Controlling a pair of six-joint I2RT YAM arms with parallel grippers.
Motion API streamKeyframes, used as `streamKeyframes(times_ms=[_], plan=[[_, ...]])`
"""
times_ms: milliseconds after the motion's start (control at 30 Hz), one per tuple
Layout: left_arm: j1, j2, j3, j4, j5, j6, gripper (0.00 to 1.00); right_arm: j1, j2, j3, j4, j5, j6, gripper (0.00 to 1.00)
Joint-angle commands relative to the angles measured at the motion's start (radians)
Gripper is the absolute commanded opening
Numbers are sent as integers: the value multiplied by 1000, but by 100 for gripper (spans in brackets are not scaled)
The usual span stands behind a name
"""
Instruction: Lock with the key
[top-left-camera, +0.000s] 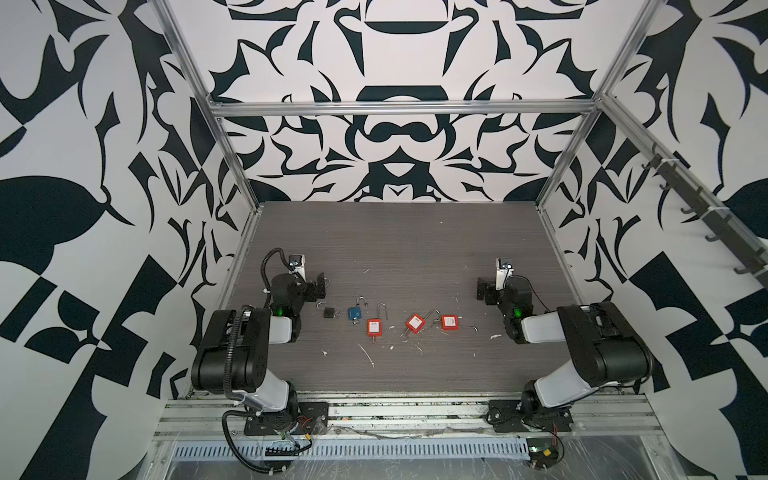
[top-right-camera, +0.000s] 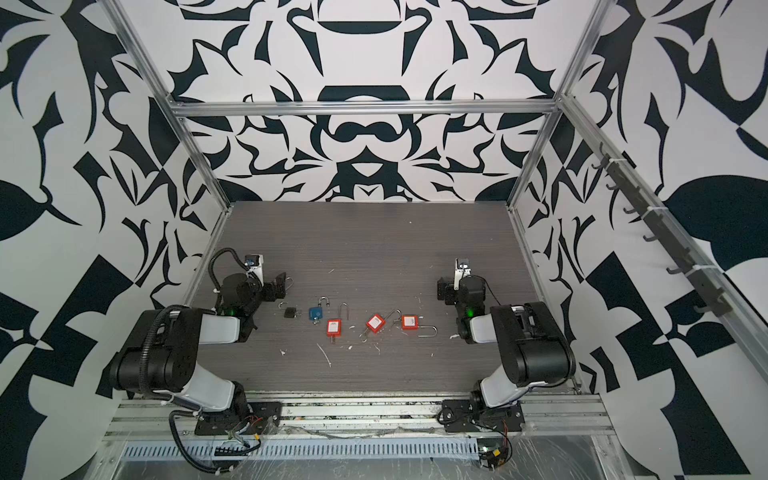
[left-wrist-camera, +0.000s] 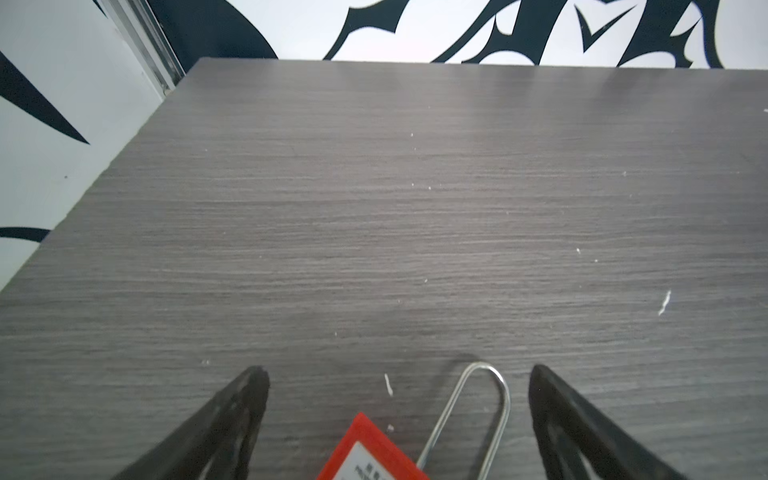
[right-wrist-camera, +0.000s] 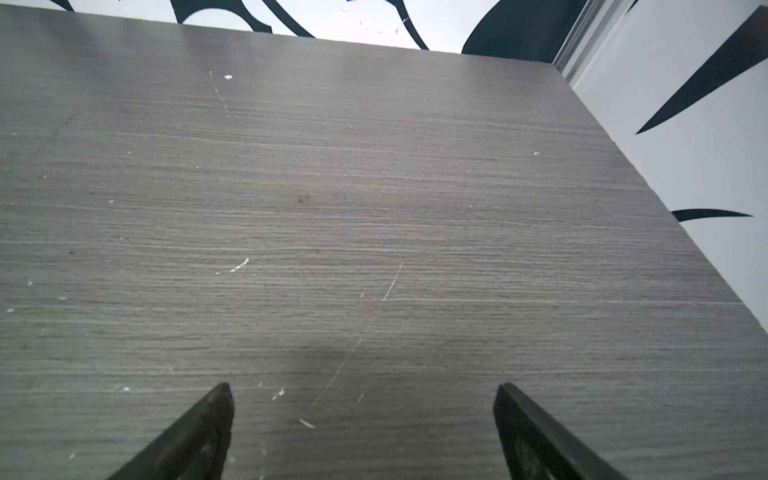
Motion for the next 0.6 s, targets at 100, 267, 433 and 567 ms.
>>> streamKeyframes(times_ms=[100,267,433,567], plan=[[-2,13,16,42,17,-13,100,6,-10,20,55,18,-20,100],[-3,13,16,41,17,-14,100,6,-9,21,55,17,-19,100],[-2,14,17,40,17,-14,100,6,-10,21,54,17,-20,100],[-3,14,19,37,17,-10,100,7,-10,19,55,20,-20,100]])
